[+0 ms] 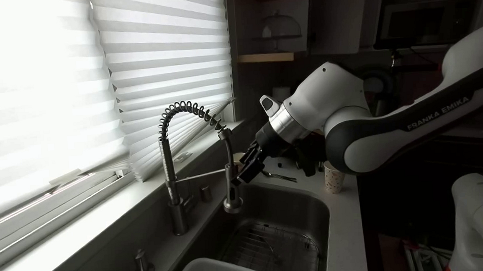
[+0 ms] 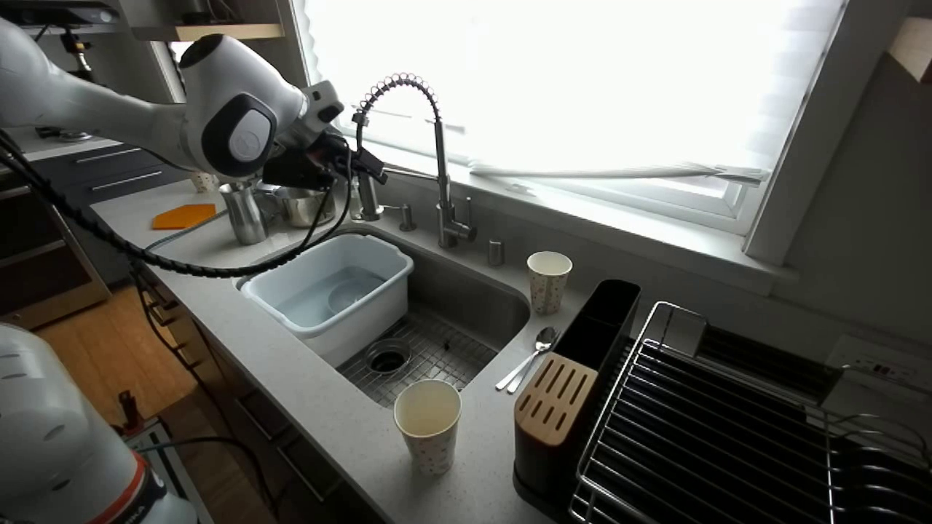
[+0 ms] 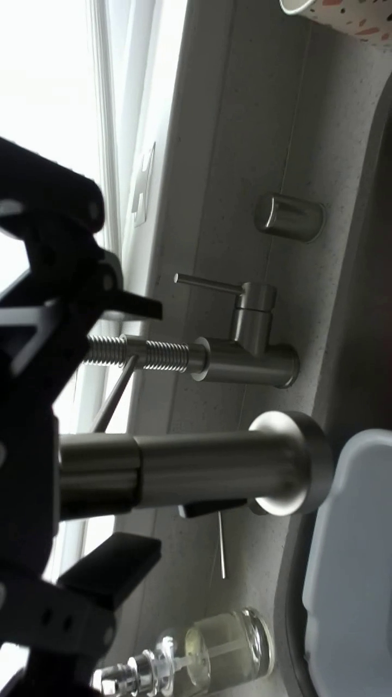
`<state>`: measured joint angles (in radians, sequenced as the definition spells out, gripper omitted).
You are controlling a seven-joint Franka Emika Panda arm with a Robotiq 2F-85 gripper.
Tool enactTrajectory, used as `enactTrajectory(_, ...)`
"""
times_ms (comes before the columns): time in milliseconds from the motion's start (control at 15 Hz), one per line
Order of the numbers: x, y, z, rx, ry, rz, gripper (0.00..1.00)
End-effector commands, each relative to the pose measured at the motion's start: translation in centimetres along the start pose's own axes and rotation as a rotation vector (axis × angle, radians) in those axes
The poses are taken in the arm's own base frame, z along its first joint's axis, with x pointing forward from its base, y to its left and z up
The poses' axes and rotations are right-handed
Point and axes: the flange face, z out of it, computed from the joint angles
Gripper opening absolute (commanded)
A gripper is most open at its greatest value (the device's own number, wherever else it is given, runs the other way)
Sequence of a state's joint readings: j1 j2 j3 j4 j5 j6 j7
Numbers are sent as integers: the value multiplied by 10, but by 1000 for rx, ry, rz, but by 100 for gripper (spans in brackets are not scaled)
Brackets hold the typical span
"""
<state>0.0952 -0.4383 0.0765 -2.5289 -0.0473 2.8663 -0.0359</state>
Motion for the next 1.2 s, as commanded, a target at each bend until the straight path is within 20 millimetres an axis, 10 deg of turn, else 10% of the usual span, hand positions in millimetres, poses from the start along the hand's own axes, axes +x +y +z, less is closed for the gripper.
enactTrajectory(0, -6, 13, 9, -17, -7, 28, 100)
enactTrajectory(1133, -20, 53, 13, -15, -115, 159, 100)
